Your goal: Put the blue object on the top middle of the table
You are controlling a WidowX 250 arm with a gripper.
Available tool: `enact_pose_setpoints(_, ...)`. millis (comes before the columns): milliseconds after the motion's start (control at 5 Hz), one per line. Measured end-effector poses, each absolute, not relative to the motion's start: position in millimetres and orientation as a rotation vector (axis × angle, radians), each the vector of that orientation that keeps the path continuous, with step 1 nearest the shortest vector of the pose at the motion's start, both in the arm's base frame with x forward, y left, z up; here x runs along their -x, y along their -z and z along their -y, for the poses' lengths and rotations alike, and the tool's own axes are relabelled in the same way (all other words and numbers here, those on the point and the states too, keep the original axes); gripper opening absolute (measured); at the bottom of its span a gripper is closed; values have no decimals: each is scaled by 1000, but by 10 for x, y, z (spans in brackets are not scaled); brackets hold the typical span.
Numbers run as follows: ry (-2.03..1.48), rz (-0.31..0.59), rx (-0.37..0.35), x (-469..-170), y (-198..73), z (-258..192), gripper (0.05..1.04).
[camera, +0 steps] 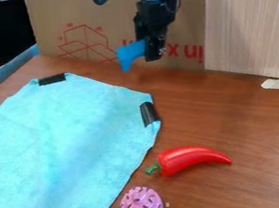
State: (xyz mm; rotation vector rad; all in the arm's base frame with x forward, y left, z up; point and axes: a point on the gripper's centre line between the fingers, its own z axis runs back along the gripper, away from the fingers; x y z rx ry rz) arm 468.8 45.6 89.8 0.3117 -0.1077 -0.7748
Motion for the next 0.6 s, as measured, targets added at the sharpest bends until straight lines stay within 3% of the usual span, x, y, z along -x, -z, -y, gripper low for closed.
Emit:
enact_pose_setpoints(200,803,100,-289,-4756,-790,-392,593)
enact_pose_setpoints(400,815,101,-288,-4766,-795,-346,676)
enact_pose_setpoints(600,819,98,-282,-4761,-785,-333,897)
